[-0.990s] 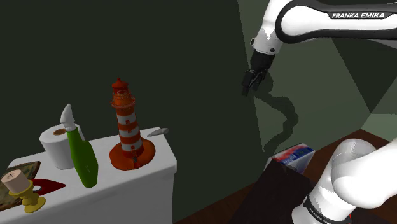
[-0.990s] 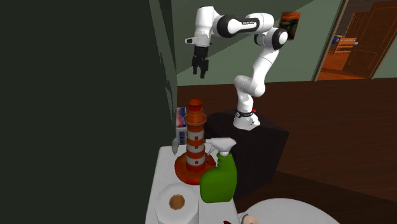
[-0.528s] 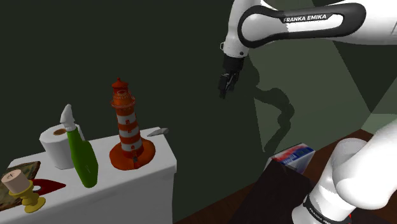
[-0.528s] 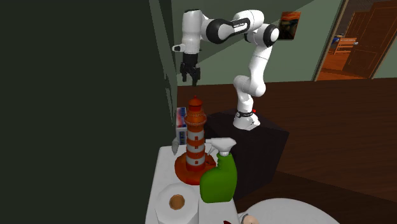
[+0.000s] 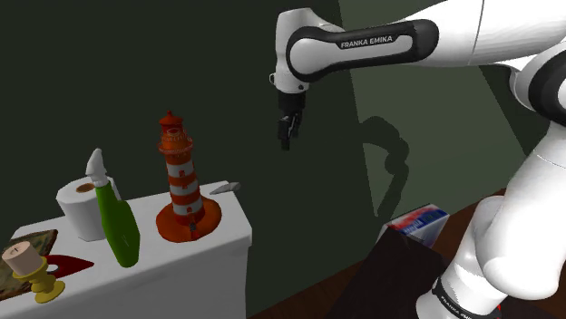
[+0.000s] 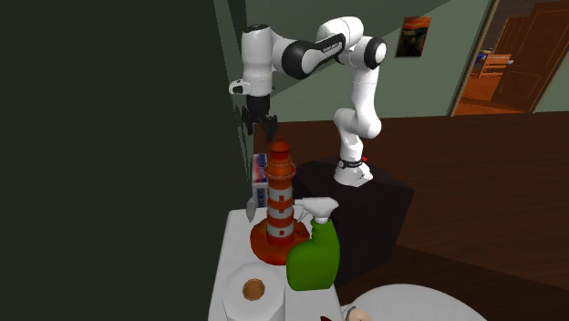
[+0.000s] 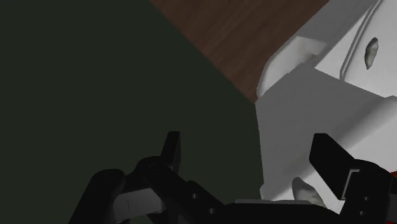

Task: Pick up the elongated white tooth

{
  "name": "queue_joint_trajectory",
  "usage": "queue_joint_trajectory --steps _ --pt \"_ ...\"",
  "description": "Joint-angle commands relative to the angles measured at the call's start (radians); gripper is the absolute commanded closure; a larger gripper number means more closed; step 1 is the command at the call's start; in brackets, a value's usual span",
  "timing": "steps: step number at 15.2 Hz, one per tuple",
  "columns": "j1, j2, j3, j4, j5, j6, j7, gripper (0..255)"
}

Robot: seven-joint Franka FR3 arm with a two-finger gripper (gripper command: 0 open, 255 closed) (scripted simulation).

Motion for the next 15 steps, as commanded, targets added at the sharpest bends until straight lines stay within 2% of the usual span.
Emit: queue_joint_trajectory --steps 1,9,15 --pt "0.018 0.08 0.019 0.074 -0.017 -0.014 -0.015 0" --pt "0.104 0.394 0.078 0.395 -0.104 -0.104 -0.081 0" --pt "0.197 0.653 0.105 0.701 -0.178 -0.213 -0.148 0"
